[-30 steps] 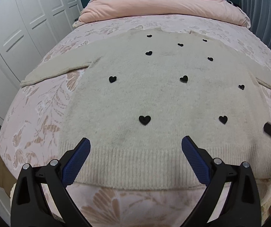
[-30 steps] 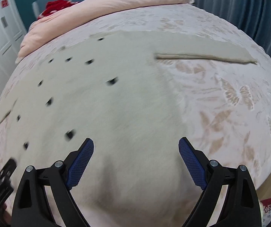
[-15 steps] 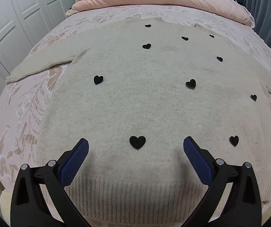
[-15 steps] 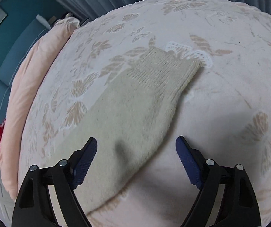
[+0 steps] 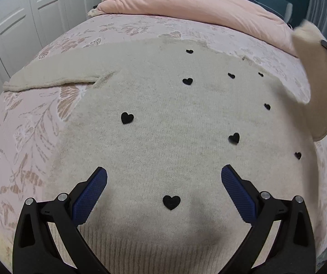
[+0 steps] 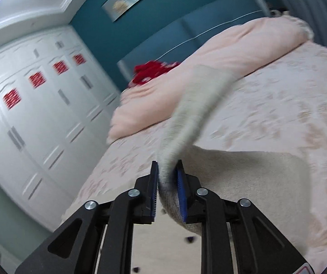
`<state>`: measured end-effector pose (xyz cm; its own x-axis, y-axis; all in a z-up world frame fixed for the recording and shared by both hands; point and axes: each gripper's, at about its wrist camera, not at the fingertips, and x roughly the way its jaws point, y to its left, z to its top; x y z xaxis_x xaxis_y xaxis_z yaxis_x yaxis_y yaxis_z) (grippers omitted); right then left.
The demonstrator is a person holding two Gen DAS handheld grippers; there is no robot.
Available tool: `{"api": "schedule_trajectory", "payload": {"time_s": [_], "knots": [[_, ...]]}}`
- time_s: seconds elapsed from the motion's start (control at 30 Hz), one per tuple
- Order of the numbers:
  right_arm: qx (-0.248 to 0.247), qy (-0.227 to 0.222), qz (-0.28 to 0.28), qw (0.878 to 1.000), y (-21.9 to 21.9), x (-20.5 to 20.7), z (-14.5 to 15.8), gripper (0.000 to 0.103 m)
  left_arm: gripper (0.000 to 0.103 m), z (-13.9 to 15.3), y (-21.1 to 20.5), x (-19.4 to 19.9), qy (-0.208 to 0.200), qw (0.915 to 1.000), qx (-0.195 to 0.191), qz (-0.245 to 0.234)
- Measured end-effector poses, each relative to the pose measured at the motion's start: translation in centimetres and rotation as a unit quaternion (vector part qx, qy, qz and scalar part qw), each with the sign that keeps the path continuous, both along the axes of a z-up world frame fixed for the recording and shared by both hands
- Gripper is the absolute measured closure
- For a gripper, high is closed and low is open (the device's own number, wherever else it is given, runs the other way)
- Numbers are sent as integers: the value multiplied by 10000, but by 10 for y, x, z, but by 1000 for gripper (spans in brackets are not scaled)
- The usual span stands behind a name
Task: Fold small clothes
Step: 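Fold the sleeve across the sweater body with the right tool while the left tool grasps the other cuff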
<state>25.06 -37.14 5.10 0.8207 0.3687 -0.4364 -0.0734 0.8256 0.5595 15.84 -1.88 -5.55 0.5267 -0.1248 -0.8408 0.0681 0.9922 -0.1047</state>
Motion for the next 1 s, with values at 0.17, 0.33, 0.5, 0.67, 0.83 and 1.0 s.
{"api": "schedule_trajectory", "payload": {"time_s": [0.17, 0.33, 0.5, 0.67, 0.83, 1.0], "knots": [[-417, 694, 612, 9948, 97, 24, -60, 70, 5, 12, 19, 27, 78, 9965, -829, 51], [192, 1227, -112, 9922, 56, -41, -111, 68, 5, 11, 20, 97, 236, 9890, -1462, 17], [389, 1686, -988, 9799, -7, -80, -133, 56, 5, -20, -1, 190, 552, 9834, -1693, 345], [743, 1873, -1421, 9691, -38, -70, -150, 56, 38, -54, -19, 237, 874, 9808, -1405, 1036], [1127, 1134, -1776, 9710, -59, -65, -128, 95, 79, -38, -39, 235, 401, 9929, -1047, 397], [627, 2280, -1960, 9517, -73, -61, -166, 98, 77, -52, -44, 221, 250, 9980, -540, 194]]}}
